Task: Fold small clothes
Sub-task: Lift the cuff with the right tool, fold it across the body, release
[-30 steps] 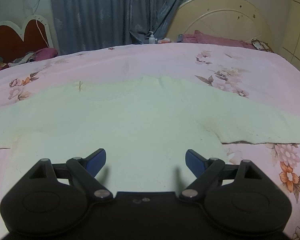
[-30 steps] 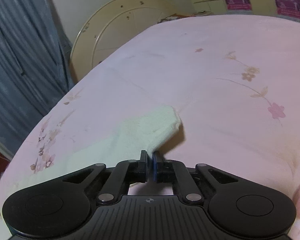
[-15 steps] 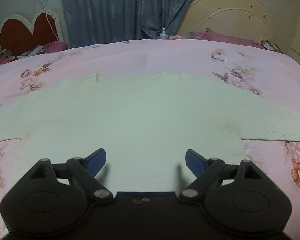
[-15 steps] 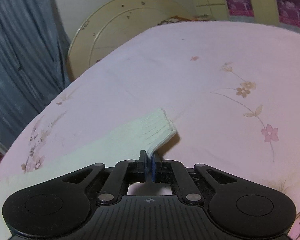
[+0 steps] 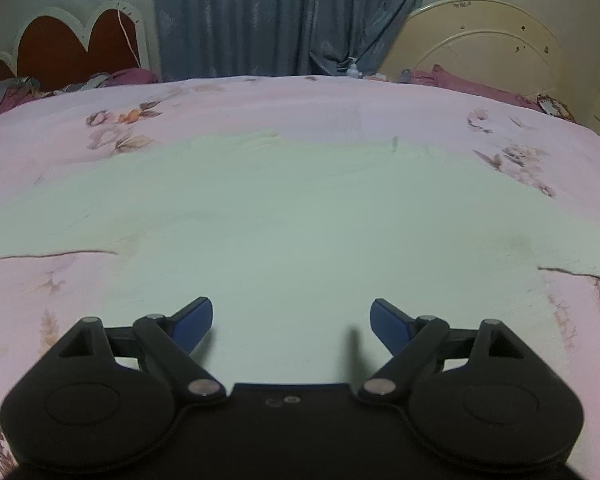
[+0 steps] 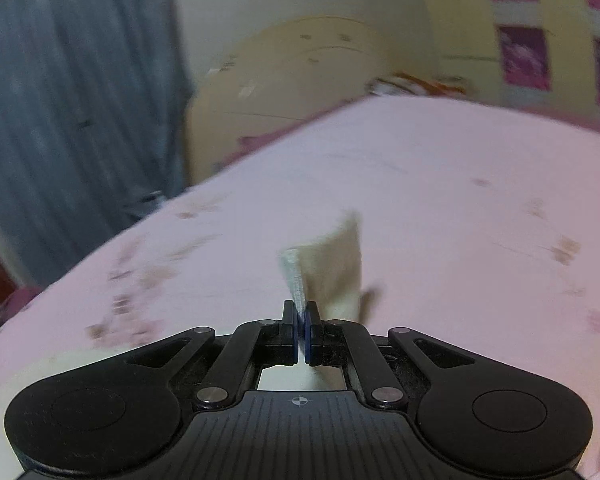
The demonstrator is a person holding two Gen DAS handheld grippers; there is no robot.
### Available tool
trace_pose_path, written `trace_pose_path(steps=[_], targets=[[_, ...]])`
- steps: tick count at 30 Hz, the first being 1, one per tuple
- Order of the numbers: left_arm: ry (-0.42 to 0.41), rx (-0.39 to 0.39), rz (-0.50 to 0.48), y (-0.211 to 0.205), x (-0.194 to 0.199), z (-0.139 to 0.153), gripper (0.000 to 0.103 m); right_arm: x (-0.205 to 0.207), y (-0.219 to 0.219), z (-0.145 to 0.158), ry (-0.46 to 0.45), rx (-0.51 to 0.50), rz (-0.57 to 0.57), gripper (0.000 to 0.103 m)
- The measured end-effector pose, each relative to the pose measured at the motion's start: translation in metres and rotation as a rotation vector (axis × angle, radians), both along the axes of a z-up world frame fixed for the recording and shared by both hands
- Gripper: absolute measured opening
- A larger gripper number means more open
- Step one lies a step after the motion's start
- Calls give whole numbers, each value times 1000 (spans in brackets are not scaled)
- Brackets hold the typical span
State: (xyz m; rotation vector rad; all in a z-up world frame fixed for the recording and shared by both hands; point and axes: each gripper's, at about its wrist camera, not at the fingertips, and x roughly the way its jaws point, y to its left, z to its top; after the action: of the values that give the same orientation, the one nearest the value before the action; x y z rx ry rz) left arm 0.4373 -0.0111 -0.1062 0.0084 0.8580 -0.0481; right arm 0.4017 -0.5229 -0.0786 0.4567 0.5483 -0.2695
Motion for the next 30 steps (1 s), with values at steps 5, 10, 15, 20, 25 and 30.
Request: trace_pose_path(steps=[5,10,15,20,25,30], targets=[[-5,-38,-6,36,1,0,85,27,91,15,-5,-30,160,2],[6,-86,-15,78,-3,3,86,51,184,10,12,-36,298,2],[19,-104,-23,108,-14,4,86,68,272,0,51,-60,447,2],[21,-127,15,133,-25,3,86,77,335,-22,79,-77,573,2],[28,-135,32,145,-30,3,87,83,381,-42,127,-71,689,2],[28,-154,21,139,-23,3,87,74,405,-51,132,-191,719,29]])
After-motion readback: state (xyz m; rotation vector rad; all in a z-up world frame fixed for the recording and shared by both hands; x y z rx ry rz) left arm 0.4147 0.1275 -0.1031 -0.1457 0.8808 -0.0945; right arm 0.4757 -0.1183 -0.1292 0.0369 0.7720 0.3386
